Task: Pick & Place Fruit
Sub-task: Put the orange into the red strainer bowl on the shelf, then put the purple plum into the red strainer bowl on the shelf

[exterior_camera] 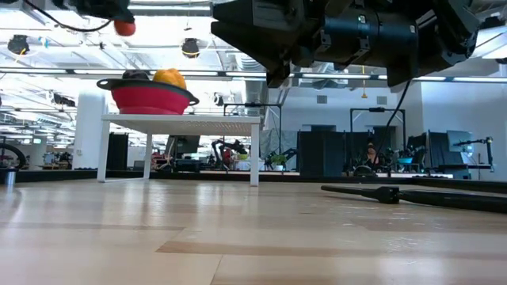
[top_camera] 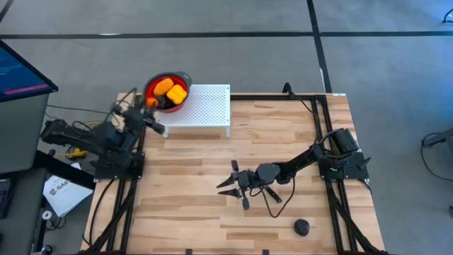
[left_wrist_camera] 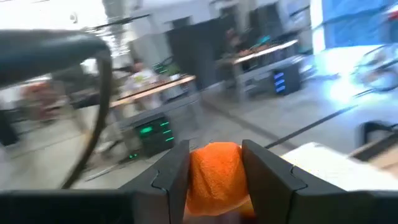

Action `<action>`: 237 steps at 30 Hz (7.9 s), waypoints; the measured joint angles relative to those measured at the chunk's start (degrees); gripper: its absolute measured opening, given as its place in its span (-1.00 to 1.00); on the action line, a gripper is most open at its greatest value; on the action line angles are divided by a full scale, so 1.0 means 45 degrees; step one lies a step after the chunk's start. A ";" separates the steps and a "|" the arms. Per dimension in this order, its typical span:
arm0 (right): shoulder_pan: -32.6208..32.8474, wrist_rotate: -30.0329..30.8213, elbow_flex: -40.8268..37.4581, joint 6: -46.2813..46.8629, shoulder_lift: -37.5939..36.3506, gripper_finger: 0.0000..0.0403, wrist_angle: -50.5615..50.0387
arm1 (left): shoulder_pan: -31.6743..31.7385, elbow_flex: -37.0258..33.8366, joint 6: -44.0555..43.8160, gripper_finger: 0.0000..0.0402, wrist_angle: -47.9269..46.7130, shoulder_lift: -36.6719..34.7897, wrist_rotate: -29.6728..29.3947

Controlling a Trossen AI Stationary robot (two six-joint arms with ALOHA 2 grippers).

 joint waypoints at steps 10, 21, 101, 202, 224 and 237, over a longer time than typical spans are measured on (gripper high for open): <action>-0.0026 0.0001 0.0130 0.0113 0.0000 -0.52 -0.0094 | 0.0723 0.1529 -0.5104 -0.38 -0.4290 0.1170 0.6616; -0.0101 0.0003 0.0130 0.0342 0.0000 -0.52 -0.0104 | 0.7231 0.6316 -0.9135 -0.35 -1.4320 0.2024 0.9217; 0.6580 -0.2910 0.0222 1.5026 -0.7213 0.64 -2.1552 | -0.0491 -0.0073 -1.0774 -0.11 0.0048 0.7097 1.6887; -0.3183 -0.5003 0.6628 0.0668 0.3629 0.57 -1.0679 | -0.7276 -0.1540 -1.2596 0.27 -0.2826 0.7936 0.7468; 0.1451 0.4074 0.6643 0.0781 -0.2124 0.56 -1.9096 | -0.2816 -0.1535 -0.8331 0.55 -0.0234 0.7941 1.3688; 0.4772 0.9067 0.6551 0.7379 -0.2114 0.56 -2.4184 | -0.0395 0.1179 -0.6275 0.79 0.0141 1.1762 1.7380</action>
